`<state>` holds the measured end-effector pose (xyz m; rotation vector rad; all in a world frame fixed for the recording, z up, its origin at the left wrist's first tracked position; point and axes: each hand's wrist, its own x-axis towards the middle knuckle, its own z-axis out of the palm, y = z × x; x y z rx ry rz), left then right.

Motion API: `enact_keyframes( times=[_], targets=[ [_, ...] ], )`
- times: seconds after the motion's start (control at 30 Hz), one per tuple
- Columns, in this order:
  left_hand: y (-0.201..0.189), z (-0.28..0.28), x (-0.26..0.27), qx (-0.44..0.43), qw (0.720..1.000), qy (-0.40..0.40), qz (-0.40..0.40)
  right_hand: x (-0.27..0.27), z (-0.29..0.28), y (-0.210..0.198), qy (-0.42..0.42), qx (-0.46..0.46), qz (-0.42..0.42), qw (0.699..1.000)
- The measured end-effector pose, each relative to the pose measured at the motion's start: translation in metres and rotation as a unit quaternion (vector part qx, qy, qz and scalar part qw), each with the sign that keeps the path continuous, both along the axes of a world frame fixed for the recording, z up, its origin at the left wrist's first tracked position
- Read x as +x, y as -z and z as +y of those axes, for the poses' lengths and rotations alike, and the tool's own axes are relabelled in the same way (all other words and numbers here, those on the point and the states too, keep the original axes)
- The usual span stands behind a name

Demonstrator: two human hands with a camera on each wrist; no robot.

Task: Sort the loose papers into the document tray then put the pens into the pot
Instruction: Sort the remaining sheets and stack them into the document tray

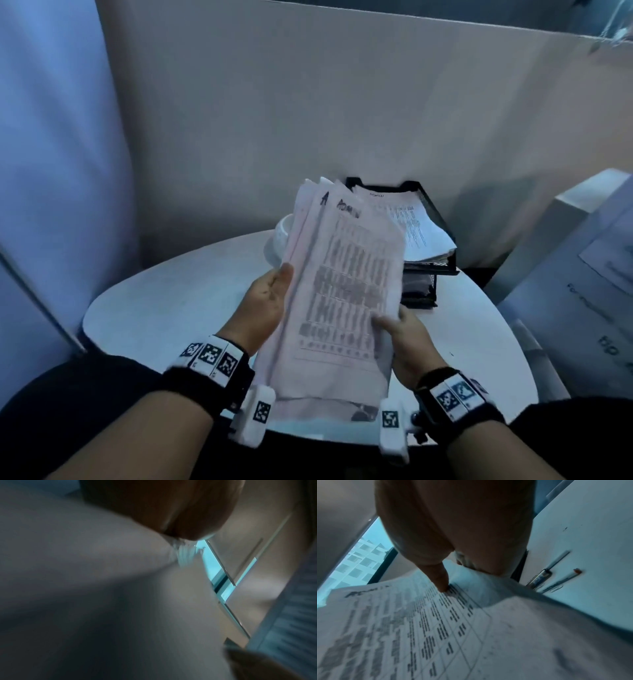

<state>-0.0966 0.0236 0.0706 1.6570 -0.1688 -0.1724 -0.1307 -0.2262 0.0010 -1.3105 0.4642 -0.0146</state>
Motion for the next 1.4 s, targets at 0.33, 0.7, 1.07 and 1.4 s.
enact_keyframes(
  times=[0.33,0.7,1.07,1.4],
  targets=[
    [0.003,0.01,0.006,0.039,0.993,-0.099,-0.046,-0.005,0.041,-0.04,0.044,-0.094,-0.149,0.983],
    [0.019,0.044,0.012,0.09,0.994,-0.009,0.057,-0.011,0.053,-0.014,0.055,-0.079,-0.123,0.988],
    [0.051,0.049,0.021,0.412,0.905,0.097,0.05,-0.018,0.048,0.023,-0.097,-0.123,0.008,0.988],
    [0.04,0.029,0.028,0.155,0.982,-0.047,0.093,-0.014,0.013,0.048,0.003,0.013,0.11,0.994]
  ],
)
